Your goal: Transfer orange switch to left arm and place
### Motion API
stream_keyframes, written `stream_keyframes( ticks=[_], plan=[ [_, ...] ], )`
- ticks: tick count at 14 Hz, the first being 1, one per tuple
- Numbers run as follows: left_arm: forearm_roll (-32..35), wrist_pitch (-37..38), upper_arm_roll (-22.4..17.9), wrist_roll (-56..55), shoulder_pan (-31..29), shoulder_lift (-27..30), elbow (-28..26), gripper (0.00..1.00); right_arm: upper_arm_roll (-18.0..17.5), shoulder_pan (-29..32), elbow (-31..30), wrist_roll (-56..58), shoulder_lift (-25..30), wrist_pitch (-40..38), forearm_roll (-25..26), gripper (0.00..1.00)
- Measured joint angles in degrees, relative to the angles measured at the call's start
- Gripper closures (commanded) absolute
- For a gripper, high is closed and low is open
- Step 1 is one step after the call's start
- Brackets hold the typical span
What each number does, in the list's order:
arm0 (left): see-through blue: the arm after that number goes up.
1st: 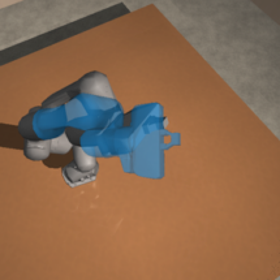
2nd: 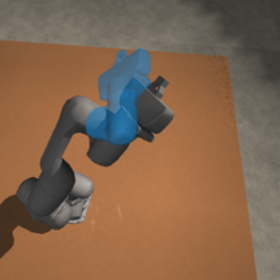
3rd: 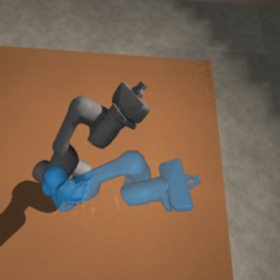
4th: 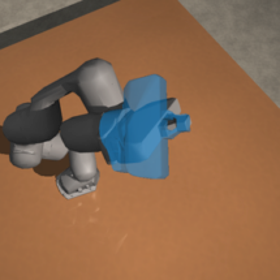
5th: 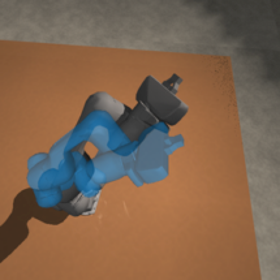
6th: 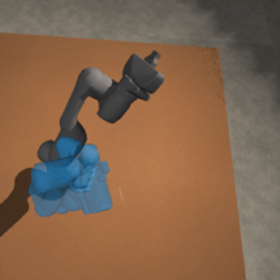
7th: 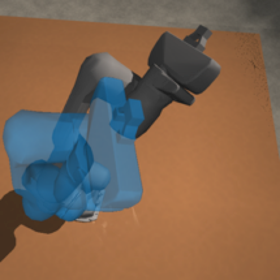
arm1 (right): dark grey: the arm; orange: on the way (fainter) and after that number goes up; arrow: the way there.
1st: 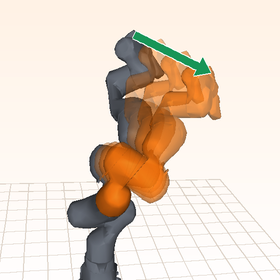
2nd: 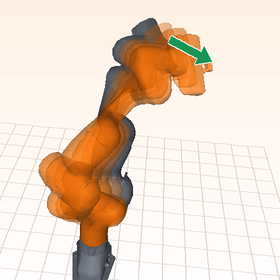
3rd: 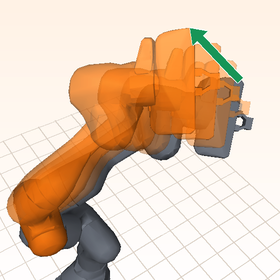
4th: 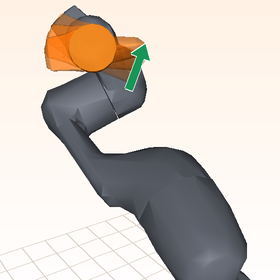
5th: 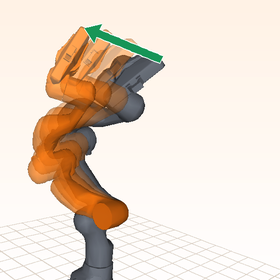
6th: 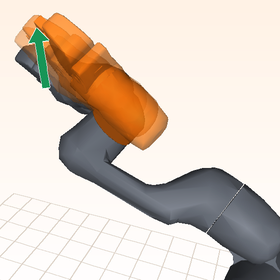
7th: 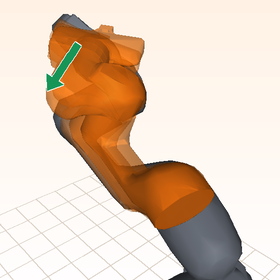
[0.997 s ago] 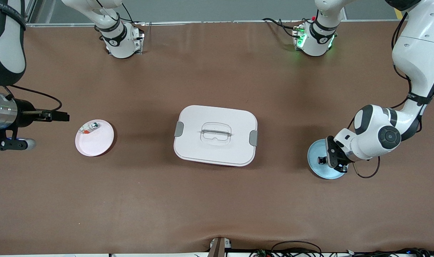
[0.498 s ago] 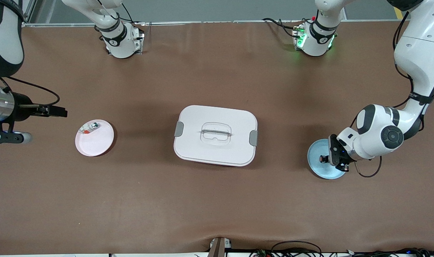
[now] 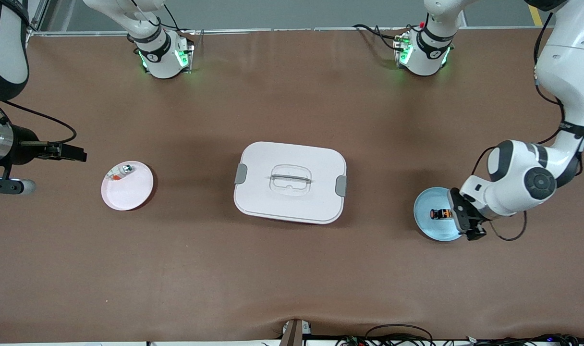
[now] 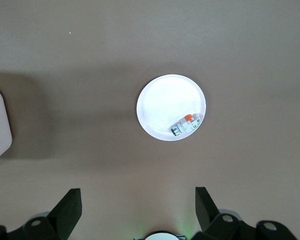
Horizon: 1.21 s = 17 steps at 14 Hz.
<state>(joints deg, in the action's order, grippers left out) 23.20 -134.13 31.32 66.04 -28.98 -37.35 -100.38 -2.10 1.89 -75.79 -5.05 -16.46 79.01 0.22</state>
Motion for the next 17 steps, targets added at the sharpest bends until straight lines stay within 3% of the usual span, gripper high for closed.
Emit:
stream_keyframes(
  ticks=[8,17],
  plan=[
    [-11.79,21.07,1.42,-22.76,-0.15,5.52,15.6,0.0,0.55,0.46,0.13,-0.43,1.52,0.03,-0.01,0.0],
    [-14.62,31.3,3.72,-59.49,0.91,12.93,19.39,0.0,0.56,0.79,0.09,-2.14,4.01,-0.95,-0.03,0.0]
  ],
)
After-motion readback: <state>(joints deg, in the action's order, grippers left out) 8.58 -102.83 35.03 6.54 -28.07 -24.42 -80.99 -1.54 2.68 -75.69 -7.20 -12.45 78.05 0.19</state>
